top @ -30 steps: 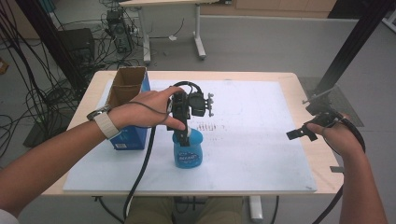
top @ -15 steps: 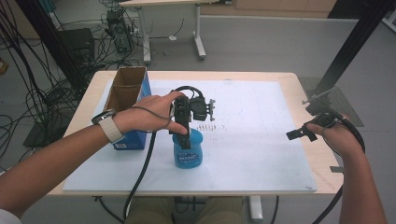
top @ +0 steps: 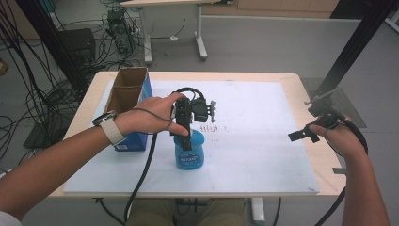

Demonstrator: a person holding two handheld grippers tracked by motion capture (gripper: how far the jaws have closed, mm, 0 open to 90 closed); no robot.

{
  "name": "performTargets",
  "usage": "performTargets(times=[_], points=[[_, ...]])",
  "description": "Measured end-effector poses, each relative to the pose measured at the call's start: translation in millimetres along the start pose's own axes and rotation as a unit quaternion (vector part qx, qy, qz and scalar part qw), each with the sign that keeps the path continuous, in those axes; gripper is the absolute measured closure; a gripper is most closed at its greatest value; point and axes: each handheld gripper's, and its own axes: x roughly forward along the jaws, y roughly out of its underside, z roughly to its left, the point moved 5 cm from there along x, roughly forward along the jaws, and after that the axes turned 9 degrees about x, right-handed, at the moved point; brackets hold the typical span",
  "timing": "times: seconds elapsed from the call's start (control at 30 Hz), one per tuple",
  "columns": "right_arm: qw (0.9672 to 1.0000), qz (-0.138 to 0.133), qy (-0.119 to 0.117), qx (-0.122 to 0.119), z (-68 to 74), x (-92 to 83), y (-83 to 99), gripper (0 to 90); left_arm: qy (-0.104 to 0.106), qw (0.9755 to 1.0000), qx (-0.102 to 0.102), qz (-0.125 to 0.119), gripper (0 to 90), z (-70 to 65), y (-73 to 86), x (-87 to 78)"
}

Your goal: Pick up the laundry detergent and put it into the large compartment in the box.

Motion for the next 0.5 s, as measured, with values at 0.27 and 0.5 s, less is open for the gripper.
performTargets(times=[0.27, 0.5], points=[[1.0, -0.001, 0.003, 0.003, 0.0, -2.0, 0.7, 5.7, 0.0, 1.0, -0.001, -0.003, 8.1, 0.3, 1.5, -0.3], [1.0, -0.002, 0.005, 0.003, 0.1, -2.5, 0.6, 5.5, 0.001, 1.0, -0.001, -0.003, 8.1, 0.1, 1.0, -0.4]])
